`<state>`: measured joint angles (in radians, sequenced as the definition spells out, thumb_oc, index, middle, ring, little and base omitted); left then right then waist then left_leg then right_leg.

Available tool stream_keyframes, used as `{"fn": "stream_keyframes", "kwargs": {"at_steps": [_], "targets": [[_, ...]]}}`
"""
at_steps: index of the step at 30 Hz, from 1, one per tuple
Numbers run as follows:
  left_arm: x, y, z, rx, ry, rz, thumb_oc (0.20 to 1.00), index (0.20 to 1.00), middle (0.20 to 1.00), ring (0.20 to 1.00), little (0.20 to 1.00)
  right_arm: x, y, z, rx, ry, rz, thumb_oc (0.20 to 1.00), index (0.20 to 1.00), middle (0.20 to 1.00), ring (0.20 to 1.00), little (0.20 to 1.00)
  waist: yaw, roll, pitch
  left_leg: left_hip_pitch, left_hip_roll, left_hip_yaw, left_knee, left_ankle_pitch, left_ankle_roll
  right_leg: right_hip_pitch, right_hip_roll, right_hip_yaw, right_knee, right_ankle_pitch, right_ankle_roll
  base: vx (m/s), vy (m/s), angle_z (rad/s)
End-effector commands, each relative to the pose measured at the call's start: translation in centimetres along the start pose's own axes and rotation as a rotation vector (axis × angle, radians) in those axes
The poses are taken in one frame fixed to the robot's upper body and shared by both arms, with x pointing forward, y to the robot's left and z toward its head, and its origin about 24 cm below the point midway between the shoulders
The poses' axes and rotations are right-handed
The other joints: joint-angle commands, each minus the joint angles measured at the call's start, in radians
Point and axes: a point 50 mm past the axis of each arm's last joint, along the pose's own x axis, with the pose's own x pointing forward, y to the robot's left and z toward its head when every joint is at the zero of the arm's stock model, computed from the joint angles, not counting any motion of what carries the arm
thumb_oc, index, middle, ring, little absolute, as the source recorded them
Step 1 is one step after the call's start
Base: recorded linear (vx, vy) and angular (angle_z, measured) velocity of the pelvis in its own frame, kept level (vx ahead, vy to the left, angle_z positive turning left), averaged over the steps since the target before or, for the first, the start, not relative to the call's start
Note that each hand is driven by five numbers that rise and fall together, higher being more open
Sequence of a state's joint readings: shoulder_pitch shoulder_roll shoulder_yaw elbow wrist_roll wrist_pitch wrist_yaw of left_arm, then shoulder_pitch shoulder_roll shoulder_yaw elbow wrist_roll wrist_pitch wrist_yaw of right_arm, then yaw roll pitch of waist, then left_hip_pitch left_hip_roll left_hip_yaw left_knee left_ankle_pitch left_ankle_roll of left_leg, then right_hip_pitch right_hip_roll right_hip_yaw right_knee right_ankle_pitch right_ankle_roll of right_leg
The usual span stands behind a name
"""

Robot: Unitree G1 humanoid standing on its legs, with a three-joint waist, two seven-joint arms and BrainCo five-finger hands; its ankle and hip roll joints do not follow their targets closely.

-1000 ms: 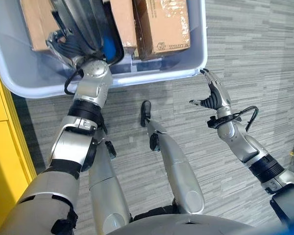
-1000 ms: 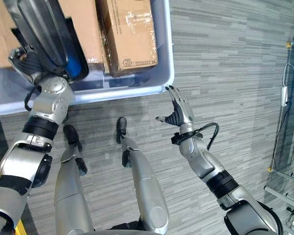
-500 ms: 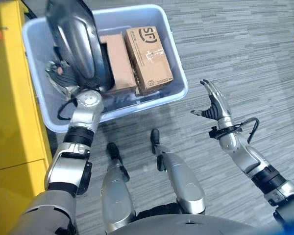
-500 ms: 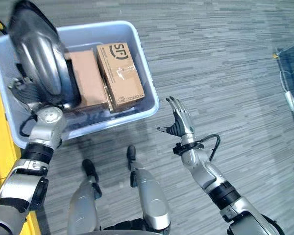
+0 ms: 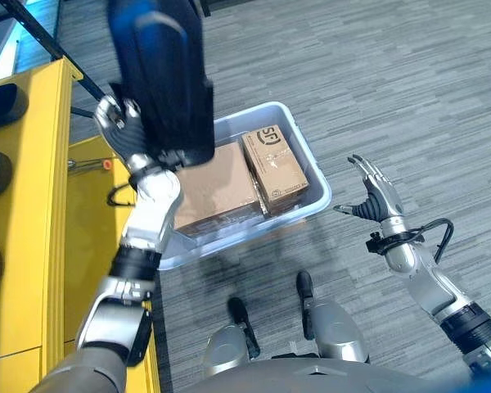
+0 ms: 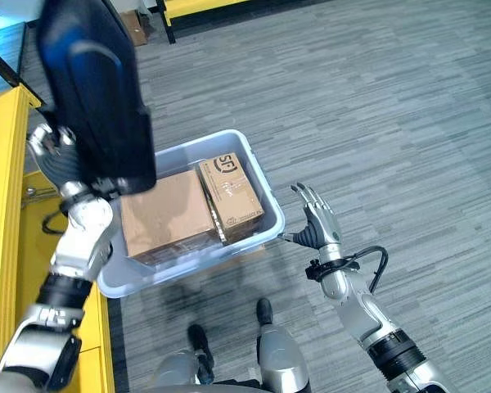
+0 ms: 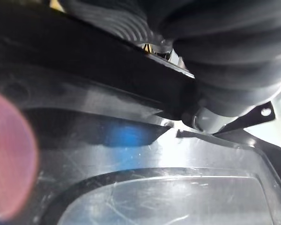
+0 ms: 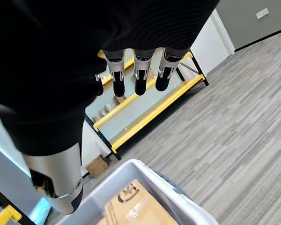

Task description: Move parts from the plastic box to the shelf.

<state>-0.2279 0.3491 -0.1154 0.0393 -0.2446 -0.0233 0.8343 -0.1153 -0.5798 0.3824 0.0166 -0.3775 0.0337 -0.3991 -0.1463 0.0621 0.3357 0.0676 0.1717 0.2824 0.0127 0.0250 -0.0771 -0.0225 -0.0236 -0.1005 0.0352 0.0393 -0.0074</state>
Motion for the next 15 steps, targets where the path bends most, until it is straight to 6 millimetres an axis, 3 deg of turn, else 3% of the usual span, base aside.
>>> {"fn": "stream_keyframes", "kwargs": {"at_steps": [1,6,8,11,14,15], "targets": [[0.6,0.6,1.0,0.033,-0.091,-0.057,0.200,0.200,0.200,0.200,0.200,-0.8,0.3,1.2,0.022,-0.079,0.024,1.000,1.000,1.000,1.000,1.000,0.065,-0.038,-0.070,-0.100,0.058,-0.100,0.068,0.041,-0.029,0.024,-0.091,-0.062,0.097,-0.124,0.071,0.09,-0.026,0.35],[-1.0,2.9,-1.2,0.057,0.003,-0.088,0.200,0.200,0.200,0.200,0.200,-0.8,0.6,1.6,0.059,-0.088,0.042,1.000,1.000,1.000,1.000,1.000,0.118,-0.027,-0.071,-0.094,0.051,-0.148,0.067,0.050,-0.027,0.062,-0.098,-0.104,0.120,-0.145,0.059,0.01,-0.018,0.42],[-1.8,4.2,-2.1,0.065,0.043,-0.093,0.200,0.200,0.200,0.200,0.200,-0.7,0.5,2.1,0.074,-0.118,0.052,1.000,1.000,1.000,1.000,1.000,0.155,-0.025,-0.069,-0.103,0.056,-0.197,0.076,0.078,-0.029,0.070,-0.101,-0.121,0.134,-0.158,0.054,-0.04,-0.023,0.22],[-2.4,5.1,-2.7,0.090,0.057,-0.123,0.200,0.200,0.200,0.200,0.200,-0.4,0.3,2.8,0.083,-0.151,0.039,1.000,1.000,1.000,1.000,1.000,0.178,-0.019,-0.068,-0.114,0.080,-0.192,0.082,0.104,-0.035,0.069,-0.114,-0.161,0.155,-0.173,0.048,-0.10,0.002,0.19],[-2.3,5.0,-2.9,0.115,0.054,-0.148,0.200,0.200,0.200,0.200,0.200,-0.2,-0.1,2.8,0.111,-0.139,0.015,1.000,1.000,1.000,1.000,1.000,0.170,-0.007,-0.078,-0.124,0.131,-0.094,0.066,0.158,-0.056,0.083,-0.126,-0.239,0.160,-0.182,0.045,-0.17,0.049,0.62],[-1.9,3.8,-2.8,0.099,0.040,-0.206,0.200,0.200,0.200,0.200,0.200,-0.6,-0.2,2.3,0.132,-0.090,-0.023,1.000,1.000,1.000,1.000,1.000,0.123,-0.008,-0.090,-0.102,0.189,0.134,0.097,0.176,-0.089,0.123,-0.148,-0.346,0.158,-0.199,0.053,-0.19,0.060,1.49]]}}
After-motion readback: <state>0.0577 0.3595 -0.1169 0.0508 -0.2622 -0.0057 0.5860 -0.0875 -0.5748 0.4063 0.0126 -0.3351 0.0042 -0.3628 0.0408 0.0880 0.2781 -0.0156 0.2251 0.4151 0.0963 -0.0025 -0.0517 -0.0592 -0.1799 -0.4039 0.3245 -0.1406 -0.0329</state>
